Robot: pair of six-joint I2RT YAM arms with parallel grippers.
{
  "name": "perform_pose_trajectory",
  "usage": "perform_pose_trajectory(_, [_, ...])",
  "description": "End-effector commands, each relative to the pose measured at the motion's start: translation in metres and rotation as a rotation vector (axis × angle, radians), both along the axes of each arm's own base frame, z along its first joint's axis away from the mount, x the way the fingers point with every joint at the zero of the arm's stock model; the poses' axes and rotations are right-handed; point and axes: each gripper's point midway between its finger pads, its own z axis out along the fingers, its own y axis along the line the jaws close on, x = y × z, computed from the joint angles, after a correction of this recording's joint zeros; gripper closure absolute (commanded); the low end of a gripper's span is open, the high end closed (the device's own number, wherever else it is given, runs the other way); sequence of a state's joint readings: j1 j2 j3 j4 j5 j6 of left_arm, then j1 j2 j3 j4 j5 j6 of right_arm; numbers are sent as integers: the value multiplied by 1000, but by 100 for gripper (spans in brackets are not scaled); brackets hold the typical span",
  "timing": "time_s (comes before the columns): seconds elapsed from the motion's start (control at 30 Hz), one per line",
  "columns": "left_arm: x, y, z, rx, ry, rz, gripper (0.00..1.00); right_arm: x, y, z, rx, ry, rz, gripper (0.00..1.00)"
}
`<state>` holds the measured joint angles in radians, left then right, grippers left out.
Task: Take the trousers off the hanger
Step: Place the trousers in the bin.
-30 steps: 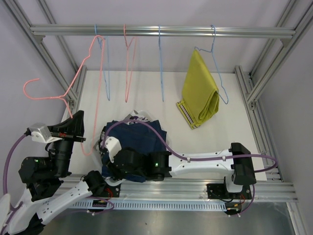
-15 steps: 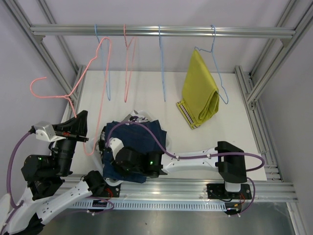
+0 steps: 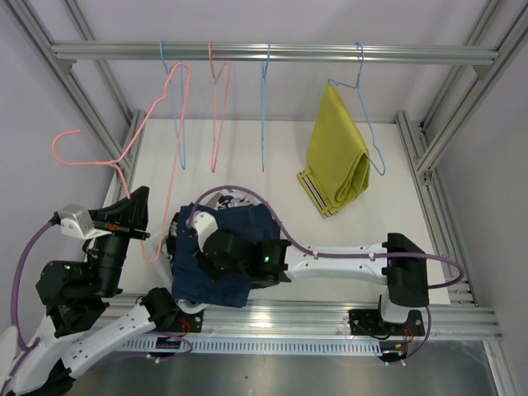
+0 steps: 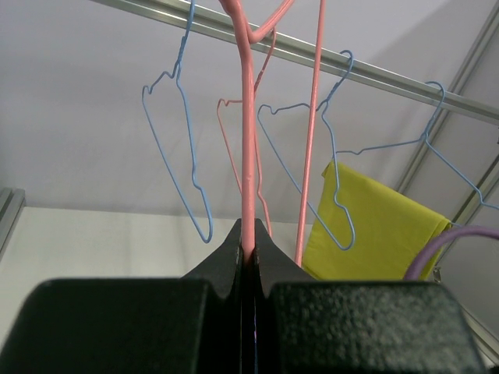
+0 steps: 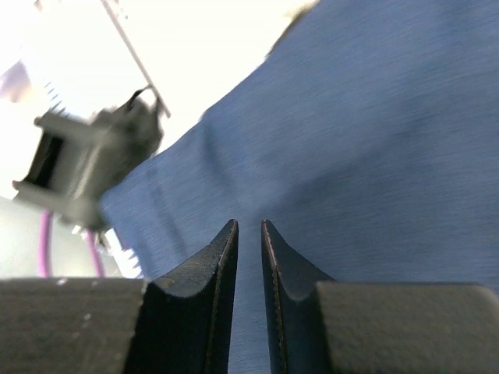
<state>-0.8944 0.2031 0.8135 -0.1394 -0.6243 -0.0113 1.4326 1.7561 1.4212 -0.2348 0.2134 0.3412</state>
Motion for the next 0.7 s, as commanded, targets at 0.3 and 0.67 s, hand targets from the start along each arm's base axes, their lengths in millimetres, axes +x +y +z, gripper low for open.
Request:
perform_pose_trajectory(0.3, [4, -10, 2, 9, 3, -23, 99, 61, -16, 16, 33, -36, -94, 80])
perform_pose_trajectory(0.67, [4, -15, 0, 22, 6, -41, 99, 63, -30, -73, -68, 59, -134, 82])
